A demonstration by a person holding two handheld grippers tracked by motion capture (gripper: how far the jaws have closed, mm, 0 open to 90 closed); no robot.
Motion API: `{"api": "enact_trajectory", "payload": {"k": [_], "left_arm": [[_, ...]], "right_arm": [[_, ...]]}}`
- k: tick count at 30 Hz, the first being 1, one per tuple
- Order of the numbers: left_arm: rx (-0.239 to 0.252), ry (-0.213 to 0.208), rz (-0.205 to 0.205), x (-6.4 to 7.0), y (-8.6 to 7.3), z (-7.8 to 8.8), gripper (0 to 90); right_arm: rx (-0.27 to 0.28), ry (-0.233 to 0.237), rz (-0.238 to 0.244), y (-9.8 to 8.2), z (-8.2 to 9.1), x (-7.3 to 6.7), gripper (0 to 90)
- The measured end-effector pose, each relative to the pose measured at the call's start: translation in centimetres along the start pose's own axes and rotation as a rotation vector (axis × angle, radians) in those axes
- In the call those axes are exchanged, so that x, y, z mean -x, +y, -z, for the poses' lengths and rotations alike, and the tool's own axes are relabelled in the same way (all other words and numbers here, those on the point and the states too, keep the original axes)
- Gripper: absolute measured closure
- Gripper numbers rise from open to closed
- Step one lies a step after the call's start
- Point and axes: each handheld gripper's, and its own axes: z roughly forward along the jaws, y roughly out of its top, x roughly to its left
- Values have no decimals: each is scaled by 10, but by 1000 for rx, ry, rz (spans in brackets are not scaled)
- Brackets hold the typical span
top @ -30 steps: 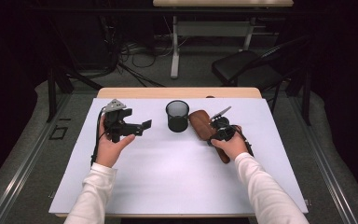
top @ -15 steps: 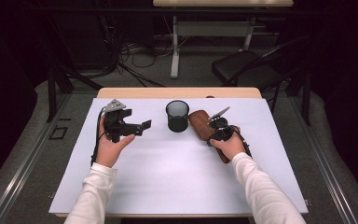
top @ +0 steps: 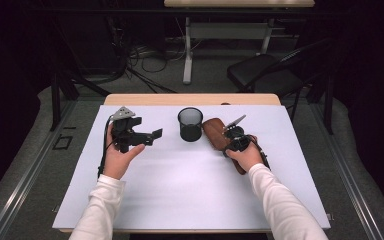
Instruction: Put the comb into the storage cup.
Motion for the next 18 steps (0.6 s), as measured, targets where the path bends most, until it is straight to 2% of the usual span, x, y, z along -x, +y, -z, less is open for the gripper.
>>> {"api": "enact_trajectory", "payload": {"k": [4, 5, 8, 10, 14, 15, 18], "left_arm": [[4, 1, 4, -1, 0, 1, 10], [3, 2, 5, -1, 0, 1, 10], [4, 3, 5, -1, 0, 1, 10], [3, 2, 5, -1, 0, 1, 10], [2, 1, 5, -2, 0, 0, 10], [2, 3, 6, -2, 0, 0, 10], [0, 4, 4, -2, -1, -1, 10]], "right_arm": [[-41, -19, 26, 1, 3, 1, 684], [-10, -6, 21, -1, 1, 1, 687], [-33, -12, 23, 0, 3, 2, 703], [-6, 1, 15, -1, 1, 3, 709], [-3, 5, 13, -2, 2, 4, 716], [-19, 2, 10, -2, 3, 4, 717], [0, 4, -1, -3, 2, 3, 719]]}}
